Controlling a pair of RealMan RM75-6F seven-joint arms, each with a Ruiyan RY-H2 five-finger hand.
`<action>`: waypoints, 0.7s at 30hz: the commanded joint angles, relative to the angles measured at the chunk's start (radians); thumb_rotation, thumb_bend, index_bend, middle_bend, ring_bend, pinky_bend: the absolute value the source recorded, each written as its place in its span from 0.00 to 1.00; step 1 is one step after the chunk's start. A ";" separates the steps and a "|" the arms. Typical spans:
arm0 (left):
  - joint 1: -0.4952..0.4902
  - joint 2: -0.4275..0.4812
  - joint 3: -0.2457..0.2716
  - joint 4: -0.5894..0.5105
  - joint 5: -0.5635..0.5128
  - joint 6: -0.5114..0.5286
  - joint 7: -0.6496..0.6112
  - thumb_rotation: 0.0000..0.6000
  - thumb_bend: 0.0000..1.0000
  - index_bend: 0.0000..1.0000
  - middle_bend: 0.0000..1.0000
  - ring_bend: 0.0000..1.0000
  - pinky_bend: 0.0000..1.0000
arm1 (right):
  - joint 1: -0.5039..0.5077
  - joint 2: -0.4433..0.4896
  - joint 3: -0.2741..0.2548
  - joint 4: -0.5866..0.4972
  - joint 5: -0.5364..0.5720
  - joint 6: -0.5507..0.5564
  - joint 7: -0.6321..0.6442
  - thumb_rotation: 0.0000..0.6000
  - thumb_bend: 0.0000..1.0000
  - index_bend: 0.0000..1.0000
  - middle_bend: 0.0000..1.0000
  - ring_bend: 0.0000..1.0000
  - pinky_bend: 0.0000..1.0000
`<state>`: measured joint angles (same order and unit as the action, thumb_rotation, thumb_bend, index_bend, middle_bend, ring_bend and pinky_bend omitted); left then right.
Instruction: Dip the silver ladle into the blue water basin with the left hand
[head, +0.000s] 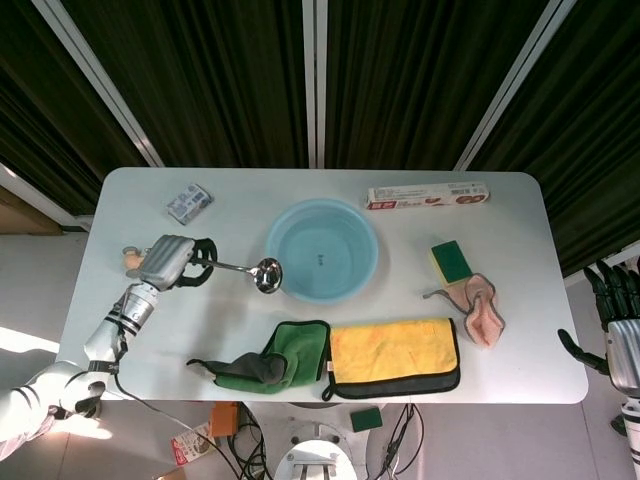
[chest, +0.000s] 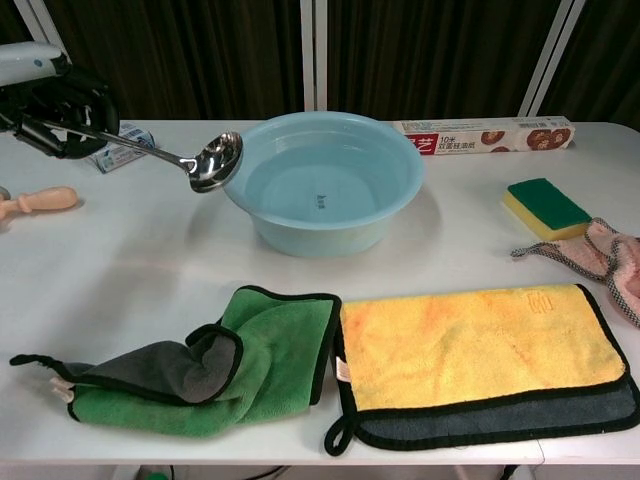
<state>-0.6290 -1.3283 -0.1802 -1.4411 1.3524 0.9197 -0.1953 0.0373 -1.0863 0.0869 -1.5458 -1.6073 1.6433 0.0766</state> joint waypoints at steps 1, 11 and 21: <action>-0.100 0.069 -0.076 -0.069 -0.123 -0.139 0.053 1.00 0.40 0.79 0.61 0.59 0.82 | 0.003 -0.002 0.001 0.005 0.003 -0.005 0.003 1.00 0.22 0.00 0.00 0.00 0.00; -0.330 -0.062 -0.108 0.049 -0.401 -0.283 0.290 1.00 0.40 0.79 0.62 0.59 0.82 | 0.012 -0.006 0.008 0.022 0.021 -0.021 0.029 1.00 0.22 0.00 0.00 0.00 0.00; -0.454 -0.192 -0.061 0.163 -0.572 -0.249 0.485 1.00 0.40 0.80 0.63 0.61 0.82 | 0.012 0.001 0.016 0.041 0.034 -0.020 0.063 1.00 0.22 0.00 0.00 0.00 0.00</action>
<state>-1.0579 -1.4934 -0.2570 -1.3046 0.8120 0.6569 0.2547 0.0486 -1.0861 0.1018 -1.5064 -1.5745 1.6248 0.1372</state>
